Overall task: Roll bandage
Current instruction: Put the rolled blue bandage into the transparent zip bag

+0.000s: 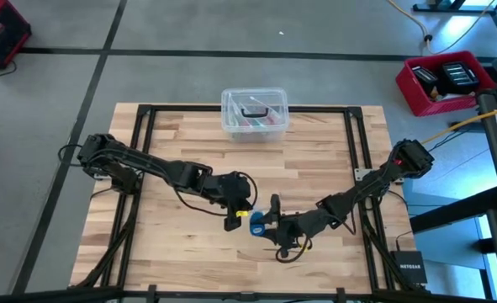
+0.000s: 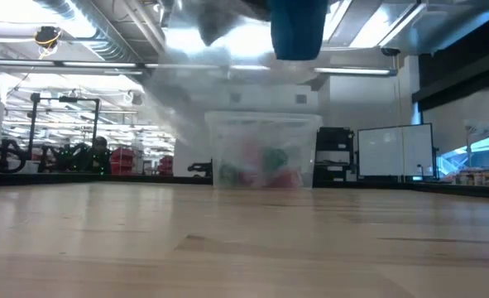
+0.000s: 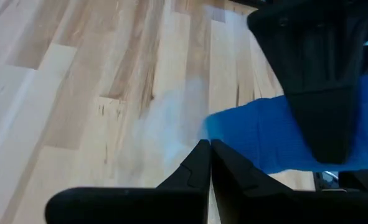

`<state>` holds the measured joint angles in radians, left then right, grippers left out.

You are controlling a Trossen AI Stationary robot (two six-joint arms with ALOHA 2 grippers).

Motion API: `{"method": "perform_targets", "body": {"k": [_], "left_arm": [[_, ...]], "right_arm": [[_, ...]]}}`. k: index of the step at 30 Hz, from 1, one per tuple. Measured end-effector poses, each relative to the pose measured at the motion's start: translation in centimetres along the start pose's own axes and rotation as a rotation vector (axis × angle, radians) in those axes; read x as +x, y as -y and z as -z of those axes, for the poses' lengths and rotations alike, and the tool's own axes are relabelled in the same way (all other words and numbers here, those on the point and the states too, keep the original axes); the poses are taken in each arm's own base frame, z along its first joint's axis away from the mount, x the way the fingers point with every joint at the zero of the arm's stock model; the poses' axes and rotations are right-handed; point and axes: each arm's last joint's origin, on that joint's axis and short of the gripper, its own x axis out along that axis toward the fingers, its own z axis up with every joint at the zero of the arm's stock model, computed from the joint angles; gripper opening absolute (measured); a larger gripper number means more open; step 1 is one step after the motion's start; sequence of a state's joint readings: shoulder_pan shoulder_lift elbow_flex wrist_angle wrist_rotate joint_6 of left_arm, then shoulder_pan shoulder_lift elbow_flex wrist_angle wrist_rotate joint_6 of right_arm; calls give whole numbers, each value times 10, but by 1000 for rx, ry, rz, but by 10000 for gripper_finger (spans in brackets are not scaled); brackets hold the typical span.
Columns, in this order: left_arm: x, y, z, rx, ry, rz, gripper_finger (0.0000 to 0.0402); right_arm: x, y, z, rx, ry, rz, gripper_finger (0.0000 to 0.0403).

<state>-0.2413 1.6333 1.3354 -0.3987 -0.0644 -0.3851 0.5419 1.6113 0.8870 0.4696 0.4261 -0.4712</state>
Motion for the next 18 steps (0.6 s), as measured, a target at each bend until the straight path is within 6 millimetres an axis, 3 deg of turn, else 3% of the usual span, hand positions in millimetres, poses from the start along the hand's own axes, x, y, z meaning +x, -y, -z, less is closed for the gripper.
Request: {"method": "perform_targets", "body": {"k": [9,13,15,18], "left_arm": [[0,0,3,13,-12,-51,1],[4,2,17,32,-23,-143,1],[10,4,30,43,-26,-176,1],[15,12,47,98,12,-248,1]], "right_arm": [[0,0,0,59,-10,14,138],[-9,-8,-5,141,-33,14,138],[-15,-15,-3,152,-119,65,138],[-25,-26,16,118,-337,154,138]]}}
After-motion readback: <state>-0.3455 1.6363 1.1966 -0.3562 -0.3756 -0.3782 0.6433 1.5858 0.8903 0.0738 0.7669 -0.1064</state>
